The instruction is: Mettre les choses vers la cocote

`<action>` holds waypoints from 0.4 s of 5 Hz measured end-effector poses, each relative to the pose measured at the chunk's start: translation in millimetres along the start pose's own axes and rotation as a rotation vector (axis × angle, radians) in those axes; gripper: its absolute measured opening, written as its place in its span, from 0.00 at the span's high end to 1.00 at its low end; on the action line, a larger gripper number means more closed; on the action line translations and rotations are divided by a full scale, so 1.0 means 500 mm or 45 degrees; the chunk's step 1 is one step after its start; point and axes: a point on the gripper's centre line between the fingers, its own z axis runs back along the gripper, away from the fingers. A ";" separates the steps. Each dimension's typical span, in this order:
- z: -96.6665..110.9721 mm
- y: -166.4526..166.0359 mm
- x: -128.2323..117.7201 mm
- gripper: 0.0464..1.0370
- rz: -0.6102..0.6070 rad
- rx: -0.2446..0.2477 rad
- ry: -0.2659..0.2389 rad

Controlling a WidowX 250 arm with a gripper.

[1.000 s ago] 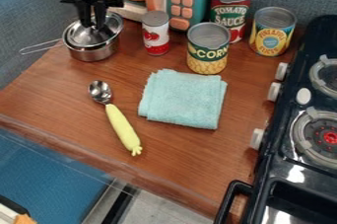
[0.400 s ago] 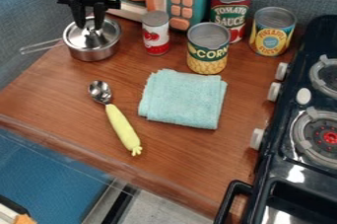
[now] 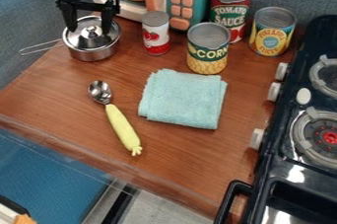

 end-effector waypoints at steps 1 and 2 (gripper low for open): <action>0.044 0.000 -0.012 0.03 -0.011 -0.041 -0.012; 0.092 0.025 -0.037 0.04 0.005 -0.090 -0.013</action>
